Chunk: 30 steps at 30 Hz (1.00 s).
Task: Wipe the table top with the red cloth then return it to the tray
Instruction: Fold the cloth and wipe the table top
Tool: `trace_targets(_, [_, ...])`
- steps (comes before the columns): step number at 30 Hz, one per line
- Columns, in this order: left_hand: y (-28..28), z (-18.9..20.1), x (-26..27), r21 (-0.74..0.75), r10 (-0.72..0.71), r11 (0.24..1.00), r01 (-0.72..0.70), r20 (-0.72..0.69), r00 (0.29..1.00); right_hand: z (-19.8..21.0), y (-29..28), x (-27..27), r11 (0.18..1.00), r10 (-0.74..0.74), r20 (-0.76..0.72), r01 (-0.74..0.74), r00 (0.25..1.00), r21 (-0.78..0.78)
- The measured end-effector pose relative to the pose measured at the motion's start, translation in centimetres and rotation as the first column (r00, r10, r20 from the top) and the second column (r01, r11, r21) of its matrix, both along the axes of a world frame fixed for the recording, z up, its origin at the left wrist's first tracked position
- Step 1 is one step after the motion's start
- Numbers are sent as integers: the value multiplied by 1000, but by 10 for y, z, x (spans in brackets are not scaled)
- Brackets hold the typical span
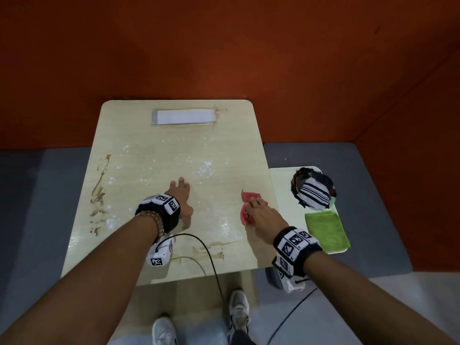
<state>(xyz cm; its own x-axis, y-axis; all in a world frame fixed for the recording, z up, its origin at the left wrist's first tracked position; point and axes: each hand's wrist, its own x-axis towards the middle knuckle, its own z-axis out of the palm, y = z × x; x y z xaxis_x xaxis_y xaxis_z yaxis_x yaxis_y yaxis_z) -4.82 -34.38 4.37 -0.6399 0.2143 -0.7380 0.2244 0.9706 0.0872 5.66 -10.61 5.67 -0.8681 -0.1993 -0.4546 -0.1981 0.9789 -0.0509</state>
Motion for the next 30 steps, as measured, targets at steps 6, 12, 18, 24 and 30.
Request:
trace_targets(6, [2,-3,2,-14,-20,1000,20,-31,999,-3,7,-55,999,-21,42,22,999,-32])
trace_targets(12, [-1,-6,-3,-17,-36,999,35,-24,999,2,9,5,1000,16,53,-15,998,-16])
trace_targets(18, [-4,1,-5,-4,-38,999,38,-70,997,-2,8,48,997,23,72,-18,997,-75])
trace_targets(24, [2,17,27,56,-59,996,64,-83,995,-3,1,38,999,2,73,1,997,-47])
trace_targets(30, [1,17,55,43,-106,993,109,-67,992,3,-14,45,998,-62,45,63,997,-30])
